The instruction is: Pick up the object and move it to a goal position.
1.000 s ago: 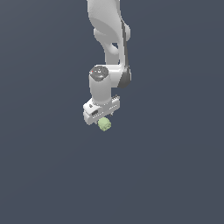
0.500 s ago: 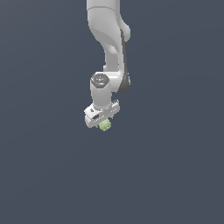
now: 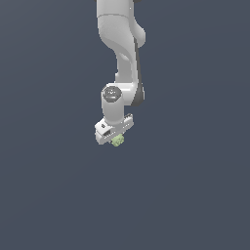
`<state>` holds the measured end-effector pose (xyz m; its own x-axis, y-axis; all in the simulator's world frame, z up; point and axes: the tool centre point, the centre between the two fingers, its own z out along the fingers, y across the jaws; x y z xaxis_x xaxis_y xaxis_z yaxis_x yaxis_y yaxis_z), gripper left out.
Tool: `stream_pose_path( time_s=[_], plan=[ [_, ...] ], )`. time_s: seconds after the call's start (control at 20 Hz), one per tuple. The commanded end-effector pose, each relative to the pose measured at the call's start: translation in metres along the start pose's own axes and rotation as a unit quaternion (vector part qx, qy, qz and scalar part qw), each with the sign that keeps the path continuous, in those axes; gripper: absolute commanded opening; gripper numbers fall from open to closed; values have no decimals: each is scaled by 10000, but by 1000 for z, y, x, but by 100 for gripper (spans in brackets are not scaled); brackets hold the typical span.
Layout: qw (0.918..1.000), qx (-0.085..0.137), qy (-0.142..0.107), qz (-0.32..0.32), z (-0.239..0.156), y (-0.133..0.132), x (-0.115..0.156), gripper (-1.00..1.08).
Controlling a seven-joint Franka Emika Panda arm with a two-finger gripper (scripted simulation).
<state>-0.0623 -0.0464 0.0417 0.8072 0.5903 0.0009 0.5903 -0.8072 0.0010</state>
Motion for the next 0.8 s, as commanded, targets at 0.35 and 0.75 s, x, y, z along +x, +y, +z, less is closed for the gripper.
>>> stream_pose_path(
  time_s=[0.35,0.75],
  plan=[
    [10000,-2,0,-1,0,0,0,-100],
    [10000,-2,0,-1,-18,-3,-3,-100]
  ],
)
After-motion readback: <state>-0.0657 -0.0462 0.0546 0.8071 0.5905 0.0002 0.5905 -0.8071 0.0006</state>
